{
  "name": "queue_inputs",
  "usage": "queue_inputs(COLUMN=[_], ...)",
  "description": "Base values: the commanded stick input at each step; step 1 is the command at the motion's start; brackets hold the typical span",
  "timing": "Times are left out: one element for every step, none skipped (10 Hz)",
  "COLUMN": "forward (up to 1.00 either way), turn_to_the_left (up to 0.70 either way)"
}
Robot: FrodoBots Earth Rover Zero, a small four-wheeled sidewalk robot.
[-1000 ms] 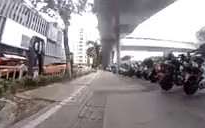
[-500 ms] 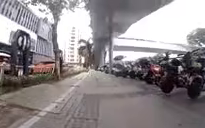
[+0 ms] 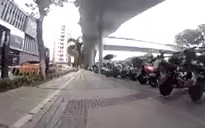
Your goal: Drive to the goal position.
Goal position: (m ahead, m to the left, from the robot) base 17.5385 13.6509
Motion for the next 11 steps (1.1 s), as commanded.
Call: queue_inputs(forward=[0.7, 0.7, 0.7, 0.7, 0.7, 0.7, 0.7, 0.7, 0.7, 0.7, 0.7], turn_to_the_left=[0.14, 0.14, 0.14, 0.14, 0.12, 0.0, 0.0, 0.0, 0.0, 0.0, 0.0])
